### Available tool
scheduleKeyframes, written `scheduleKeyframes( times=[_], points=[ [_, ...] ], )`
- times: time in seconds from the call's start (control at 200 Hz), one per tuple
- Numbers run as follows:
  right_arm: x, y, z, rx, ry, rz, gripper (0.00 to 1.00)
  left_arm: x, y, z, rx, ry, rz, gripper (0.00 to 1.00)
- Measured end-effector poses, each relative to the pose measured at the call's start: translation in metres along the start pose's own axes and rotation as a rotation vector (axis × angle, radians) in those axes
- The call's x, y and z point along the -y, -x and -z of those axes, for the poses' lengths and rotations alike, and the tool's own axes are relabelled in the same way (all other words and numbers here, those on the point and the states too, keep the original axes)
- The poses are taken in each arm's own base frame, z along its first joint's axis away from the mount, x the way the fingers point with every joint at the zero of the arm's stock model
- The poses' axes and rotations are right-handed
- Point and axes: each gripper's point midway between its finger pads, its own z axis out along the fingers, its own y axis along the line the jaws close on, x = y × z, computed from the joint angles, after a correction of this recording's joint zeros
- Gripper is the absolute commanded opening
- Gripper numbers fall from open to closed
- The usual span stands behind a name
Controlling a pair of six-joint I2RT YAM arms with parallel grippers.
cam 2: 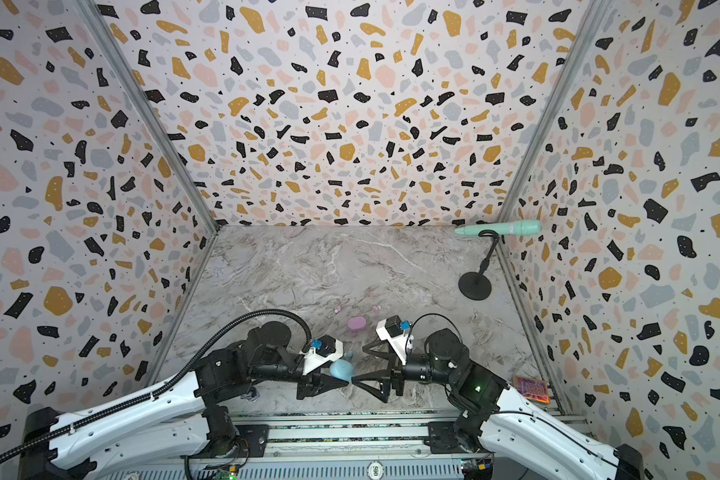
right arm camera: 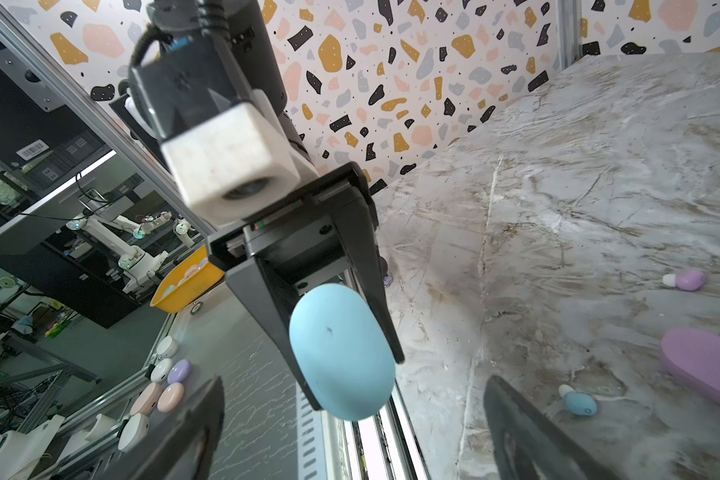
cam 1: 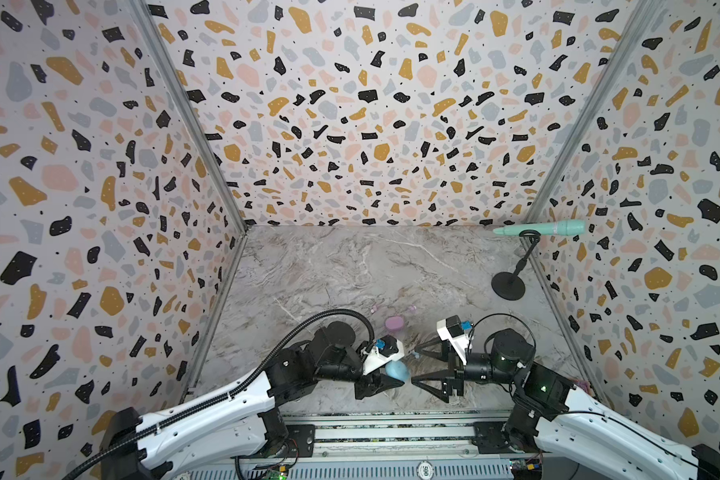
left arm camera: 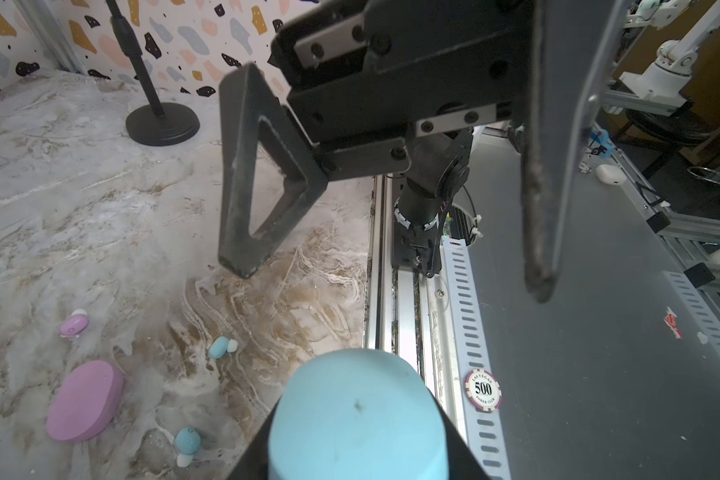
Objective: Insert the wireless bluetooth earbuds into the charging case
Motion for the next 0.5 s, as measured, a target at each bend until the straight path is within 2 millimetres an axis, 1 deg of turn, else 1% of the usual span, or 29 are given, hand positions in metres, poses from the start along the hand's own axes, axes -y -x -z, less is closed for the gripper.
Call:
scheduleKeyframes(
  times=[0.125,0.235,0.385,0.501],
  points=[
    [0.003,-0.003,-0.004,-0.005,-0.019,0.011,0.95,0.001,0.001,0.001,0.007,-0.009,0.002,0.0],
    [0.008,-0.007,-0.006,-0.008,-0.043,0.018,0.95,-0.005,-0.001,0.0,0.0,-0.011,0.021,0.0],
    [0.011,-0.008,-0.01,-0.009,-0.051,0.029,0.94,-0.012,-0.004,-0.001,-0.007,-0.015,0.055,0.0],
    [0.014,-0.012,-0.013,-0.023,-0.067,0.031,0.94,-0.011,-0.005,-0.001,-0.01,-0.026,0.067,0.0]
  ],
)
